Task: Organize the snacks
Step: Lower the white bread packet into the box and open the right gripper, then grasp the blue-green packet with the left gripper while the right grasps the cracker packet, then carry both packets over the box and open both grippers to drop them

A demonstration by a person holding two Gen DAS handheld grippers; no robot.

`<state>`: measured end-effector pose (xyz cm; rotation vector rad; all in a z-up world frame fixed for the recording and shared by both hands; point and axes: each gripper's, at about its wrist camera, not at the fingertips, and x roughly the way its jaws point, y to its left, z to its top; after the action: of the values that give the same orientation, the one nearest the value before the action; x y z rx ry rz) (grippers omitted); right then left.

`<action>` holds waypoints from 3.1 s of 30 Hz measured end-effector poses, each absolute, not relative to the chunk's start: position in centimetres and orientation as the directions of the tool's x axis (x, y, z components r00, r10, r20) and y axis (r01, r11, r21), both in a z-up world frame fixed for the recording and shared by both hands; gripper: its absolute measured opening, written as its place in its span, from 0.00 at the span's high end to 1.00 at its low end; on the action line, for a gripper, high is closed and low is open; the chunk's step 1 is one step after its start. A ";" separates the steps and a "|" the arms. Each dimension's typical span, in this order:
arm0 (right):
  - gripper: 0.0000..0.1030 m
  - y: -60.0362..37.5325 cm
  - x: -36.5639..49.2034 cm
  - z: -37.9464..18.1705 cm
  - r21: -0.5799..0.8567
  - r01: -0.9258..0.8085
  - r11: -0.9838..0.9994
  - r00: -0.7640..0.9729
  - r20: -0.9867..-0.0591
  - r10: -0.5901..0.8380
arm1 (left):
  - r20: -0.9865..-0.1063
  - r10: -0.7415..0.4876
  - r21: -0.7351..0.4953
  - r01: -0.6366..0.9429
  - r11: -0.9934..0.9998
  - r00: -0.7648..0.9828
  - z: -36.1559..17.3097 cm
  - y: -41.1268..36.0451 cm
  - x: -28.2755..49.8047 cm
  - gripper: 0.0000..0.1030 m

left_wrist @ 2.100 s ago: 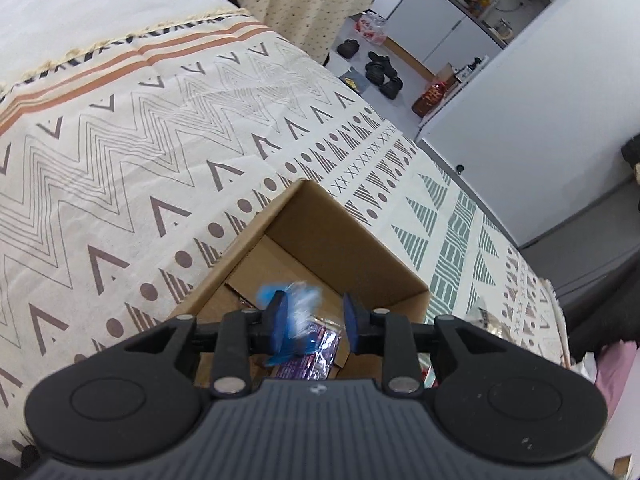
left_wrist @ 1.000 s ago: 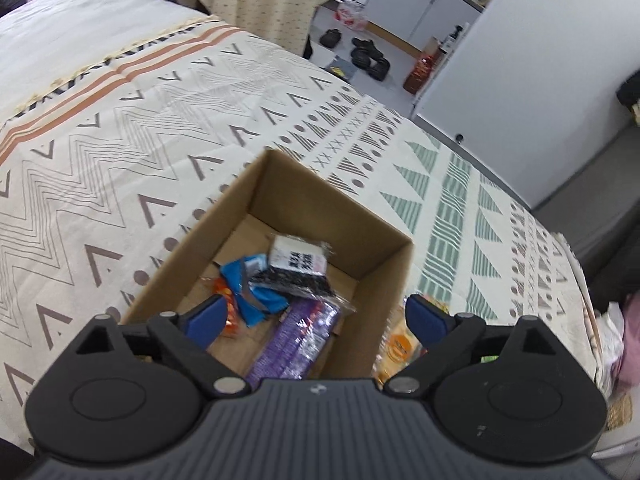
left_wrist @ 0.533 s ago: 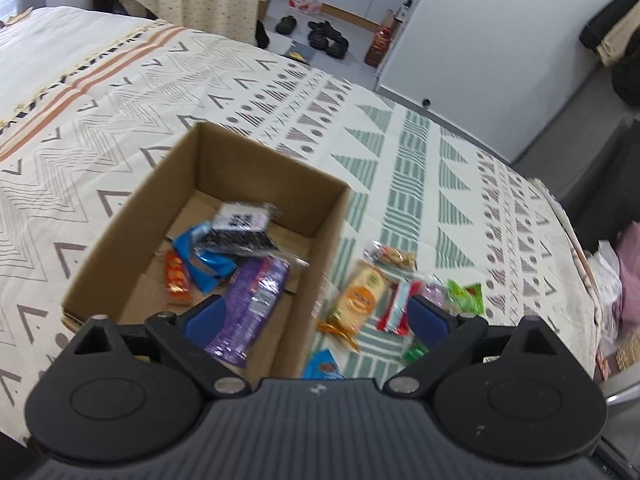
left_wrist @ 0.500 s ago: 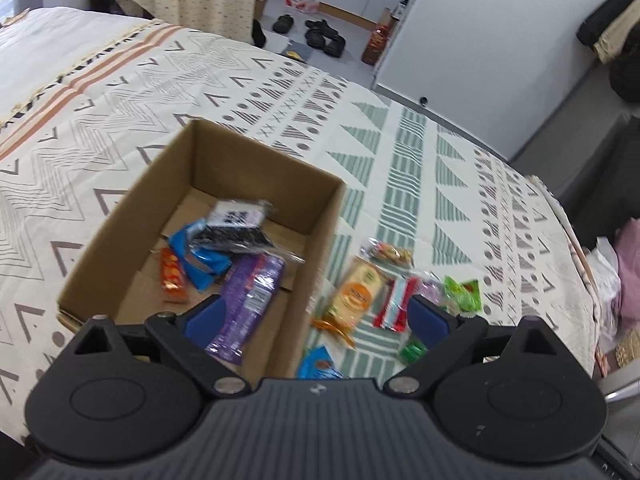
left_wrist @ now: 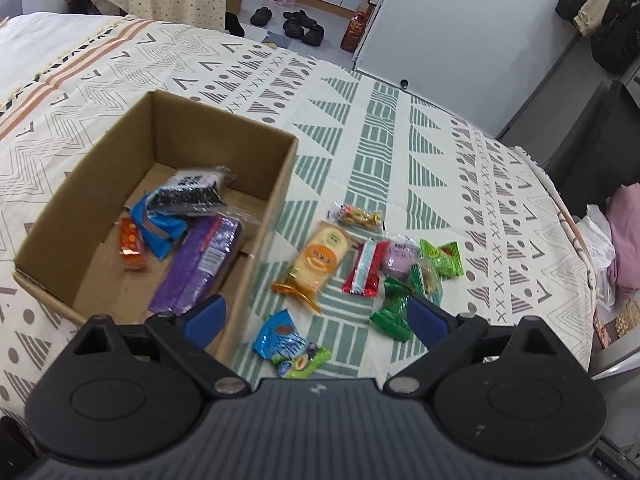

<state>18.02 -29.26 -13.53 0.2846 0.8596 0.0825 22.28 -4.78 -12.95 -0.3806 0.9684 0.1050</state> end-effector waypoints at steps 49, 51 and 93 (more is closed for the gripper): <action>0.20 -28.7 26.3 -21.5 0.590 0.046 0.806 0.611 -0.655 0.445 | -0.894 0.120 -0.092 -0.438 0.894 0.431 -21.9 -7.7 23.4 0.40; 0.20 -28.4 26.8 -21.8 0.592 0.044 0.805 0.609 -0.655 0.448 | -0.889 0.130 -0.087 -0.441 0.893 0.439 -21.8 -7.8 23.5 0.51; 0.45 -27.4 23.4 -16.1 0.620 0.021 0.784 0.686 -0.579 0.440 | -0.734 0.010 -0.325 -0.364 0.873 0.679 -13.0 -5.4 21.2 0.79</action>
<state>23.38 -27.43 -16.10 0.6397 0.7898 0.2536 21.22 -5.39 -12.96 -0.4763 0.8038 0.2191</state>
